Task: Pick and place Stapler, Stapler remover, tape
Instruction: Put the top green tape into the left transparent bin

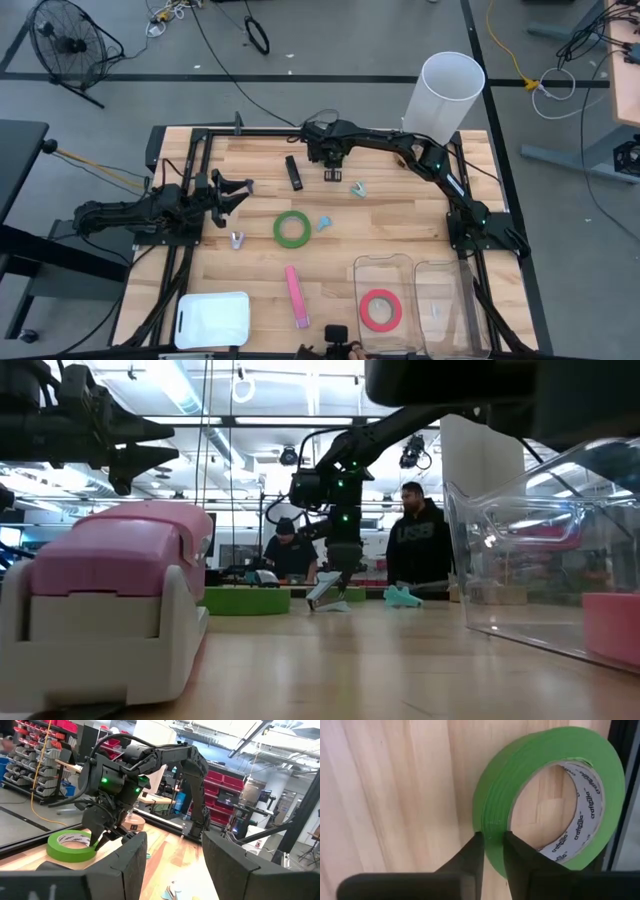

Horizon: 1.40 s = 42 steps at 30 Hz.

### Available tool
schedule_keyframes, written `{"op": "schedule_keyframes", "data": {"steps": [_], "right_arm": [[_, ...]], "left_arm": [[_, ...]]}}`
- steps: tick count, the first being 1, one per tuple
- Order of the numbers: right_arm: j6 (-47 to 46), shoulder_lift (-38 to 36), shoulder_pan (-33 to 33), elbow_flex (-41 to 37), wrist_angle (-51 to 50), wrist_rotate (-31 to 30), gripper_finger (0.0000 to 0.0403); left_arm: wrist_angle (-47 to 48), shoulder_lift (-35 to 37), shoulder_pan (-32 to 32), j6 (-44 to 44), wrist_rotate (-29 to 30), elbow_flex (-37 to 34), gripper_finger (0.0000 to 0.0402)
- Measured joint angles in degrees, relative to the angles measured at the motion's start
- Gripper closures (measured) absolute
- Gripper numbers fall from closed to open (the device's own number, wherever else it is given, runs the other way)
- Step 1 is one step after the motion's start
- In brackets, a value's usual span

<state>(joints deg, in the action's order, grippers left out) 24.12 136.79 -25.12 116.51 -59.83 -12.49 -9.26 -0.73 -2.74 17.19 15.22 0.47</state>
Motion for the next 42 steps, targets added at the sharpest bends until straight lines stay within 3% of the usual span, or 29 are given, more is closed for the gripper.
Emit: {"op": "schedule_keyframes", "data": {"steps": [9, 15, 22, 27, 31, 42], "right_arm": [[-2.75, -0.72, 0.28, 0.00, -1.11, -1.43, 0.0349], [-3.20, -3.75, 0.33, 0.10, -2.73, 1.85, 0.0397], [-5.41, -5.54, 1.81, 0.11, -2.91, 1.75, 0.0396], [-6.85, -4.85, 1.40, 0.11, -2.93, 4.37, 0.0380], [-7.22, -4.59, 1.50, 0.09, -1.49, 2.68, 0.0357], [-8.24, -3.61, 0.70, 0.03, 0.32, 2.61, 0.0214]], "left_arm": [[0.16, -0.01, -0.01, 0.00, 0.00, 0.00, 0.0207], [0.15, 0.00, -0.02, 0.02, 0.00, 0.00, 0.0207], [0.13, 0.00, -0.02, 0.15, 0.00, 0.00, 0.0207], [0.13, 0.00, -0.02, 0.16, -0.01, 0.00, 0.0207], [0.13, 0.00, -0.02, 0.14, 0.00, 0.00, 0.0207], [0.11, -0.01, -0.02, 0.16, -0.02, 0.00, 0.0207]]}}
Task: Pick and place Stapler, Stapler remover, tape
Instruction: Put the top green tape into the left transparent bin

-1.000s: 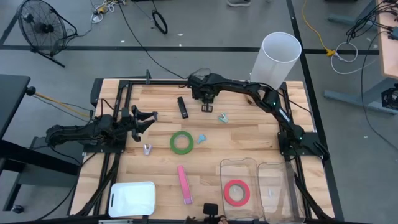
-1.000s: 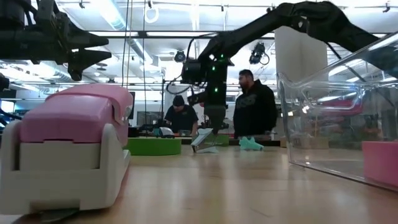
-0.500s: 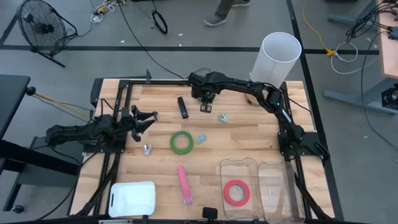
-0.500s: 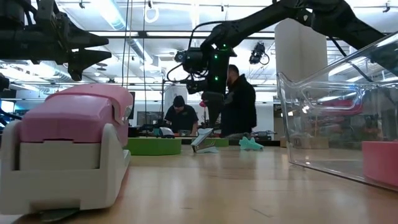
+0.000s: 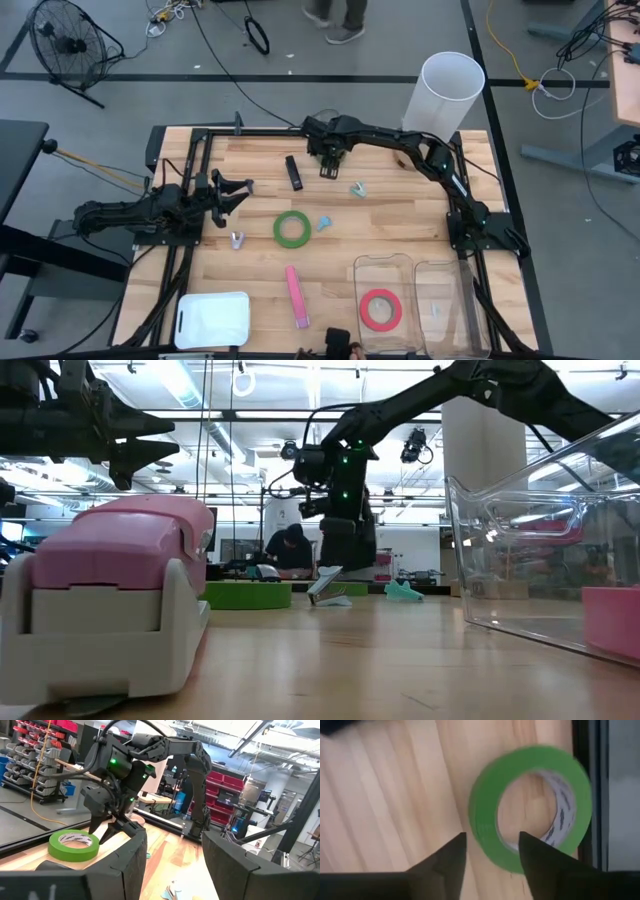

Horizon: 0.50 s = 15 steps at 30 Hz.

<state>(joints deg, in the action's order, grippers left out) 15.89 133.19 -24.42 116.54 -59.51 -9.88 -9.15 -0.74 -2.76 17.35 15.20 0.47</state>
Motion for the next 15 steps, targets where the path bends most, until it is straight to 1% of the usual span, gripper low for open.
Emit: {"op": "schedule_keyframes", "data": {"steps": [3, 6, 11, 13, 15], "right_arm": [[0.15, 0.74, -0.07, 0.01, -0.05, -0.09, 0.0183], [0.07, 1.99, -0.16, -0.01, 0.44, 0.41, 0.0164], [3.23, 3.78, -0.16, -0.19, 1.68, -1.87, 0.0153], [3.08, 3.66, -0.16, -0.14, 4.14, -2.50, 0.0152], [2.59, 3.58, -0.40, -0.05, 4.58, -0.45, 0.0152]], "left_arm": [[0.00, 0.01, 0.00, 0.01, 0.00, 0.00, 0.0207], [0.00, -0.01, 0.00, 0.01, 0.02, 0.00, 0.0207], [0.04, -0.01, 0.00, -0.02, -0.02, 0.00, 0.0207], [0.03, 0.01, 0.00, -0.01, 0.00, 0.00, 0.0207], [0.02, -0.01, 0.00, -0.01, 0.01, 0.00, 0.0207]]}}
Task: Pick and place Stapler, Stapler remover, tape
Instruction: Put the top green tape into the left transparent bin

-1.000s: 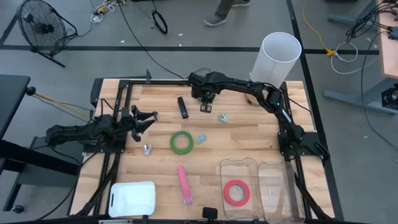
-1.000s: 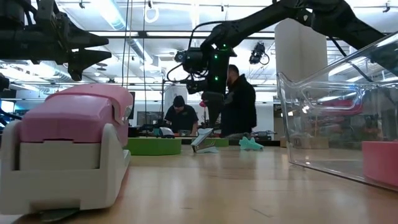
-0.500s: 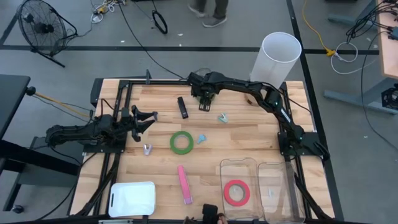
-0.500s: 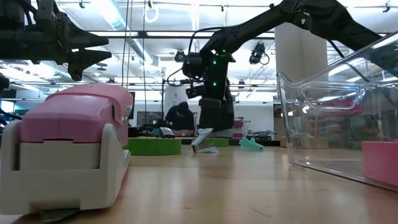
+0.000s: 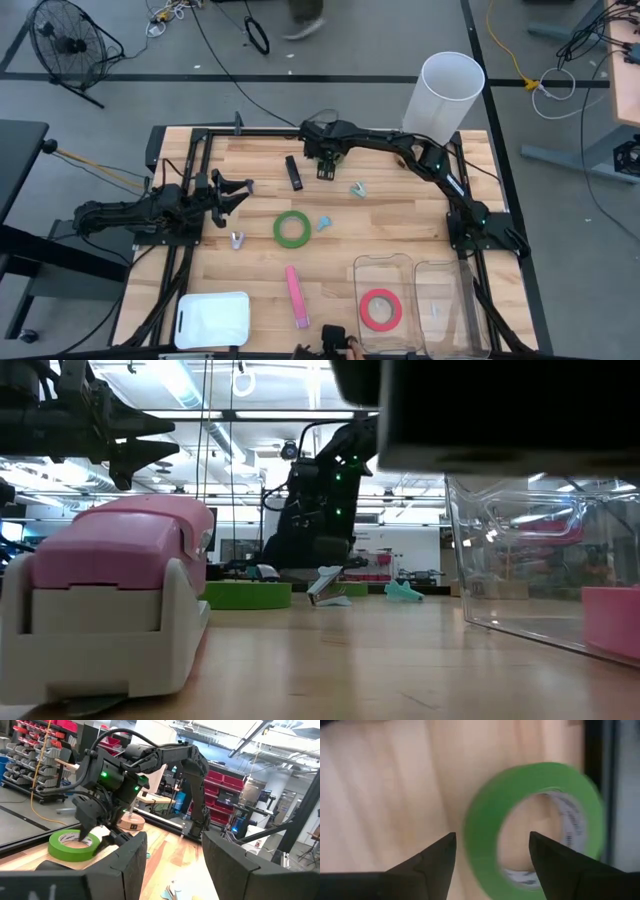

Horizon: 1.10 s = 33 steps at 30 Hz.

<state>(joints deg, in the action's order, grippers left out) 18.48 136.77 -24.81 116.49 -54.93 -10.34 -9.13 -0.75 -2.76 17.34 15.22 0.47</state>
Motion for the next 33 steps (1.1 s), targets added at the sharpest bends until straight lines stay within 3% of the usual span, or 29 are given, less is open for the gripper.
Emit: {"op": "schedule_keyframes", "data": {"steps": [7, 19, 29, 33], "right_arm": [[-1.49, -0.01, -1.02, -0.04, -0.86, 7.87, 0.0185], [3.06, -0.02, -0.99, -0.04, -2.53, 1.66, 0.0329], [-2.33, -0.36, -1.05, -0.04, -6.91, 0.72, 0.0340], [-3.15, -0.60, -1.28, 0.00, -12.70, 2.65, 0.0372]], "left_arm": [[0.02, 0.02, 0.00, 0.00, -0.04, 0.00, 0.0207], [0.25, 0.02, 0.00, -0.02, -0.01, 0.00, 0.0207], [0.52, 0.00, 0.00, -0.66, 0.09, 0.00, 0.0207], [0.52, 0.02, 0.00, -0.63, 0.14, 0.00, 0.0207]]}}
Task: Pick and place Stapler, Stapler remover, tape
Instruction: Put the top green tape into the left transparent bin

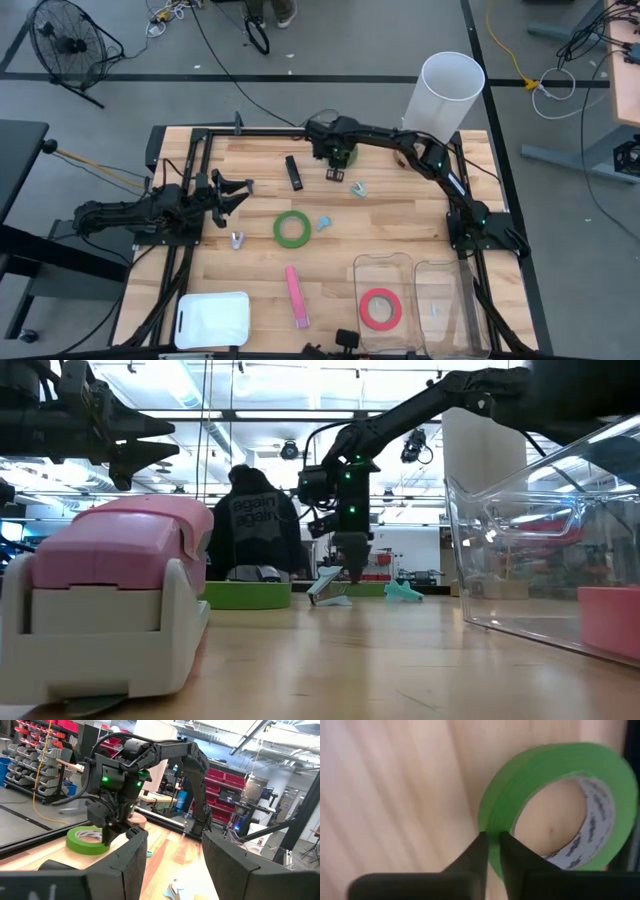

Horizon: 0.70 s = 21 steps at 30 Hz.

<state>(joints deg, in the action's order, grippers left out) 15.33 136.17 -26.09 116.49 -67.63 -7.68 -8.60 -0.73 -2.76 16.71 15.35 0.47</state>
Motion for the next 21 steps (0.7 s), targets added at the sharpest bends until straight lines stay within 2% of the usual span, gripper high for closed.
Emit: {"op": "schedule_keyframes", "data": {"steps": [2, 7, 11, 16, 21], "right_arm": [[0.23, -0.08, 0.29, 0.02, -1.50, 1.23, 0.0394], [0.19, -0.10, 2.89, 0.04, -1.98, 4.46, 0.0400], [-0.49, -0.31, 3.92, 0.00, -2.28, 0.73, 0.0393], [-1.33, -1.46, 3.94, -0.11, -1.65, 5.64, 0.0384], [-1.81, -2.07, 4.33, -0.11, -1.97, 2.69, 0.0376]], "left_arm": [[0.02, 0.00, 0.00, 0.00, 0.00, 0.00, 0.0207], [0.22, 0.00, 0.00, 0.00, 0.00, 0.00, 0.0207], [0.44, -0.02, 0.00, 0.04, -0.11, -0.01, 0.0207], [0.46, 0.00, 0.00, 0.26, -0.13, 0.00, 0.0207], [0.47, -0.01, 0.00, 0.23, -0.13, 0.00, 0.0207]]}}
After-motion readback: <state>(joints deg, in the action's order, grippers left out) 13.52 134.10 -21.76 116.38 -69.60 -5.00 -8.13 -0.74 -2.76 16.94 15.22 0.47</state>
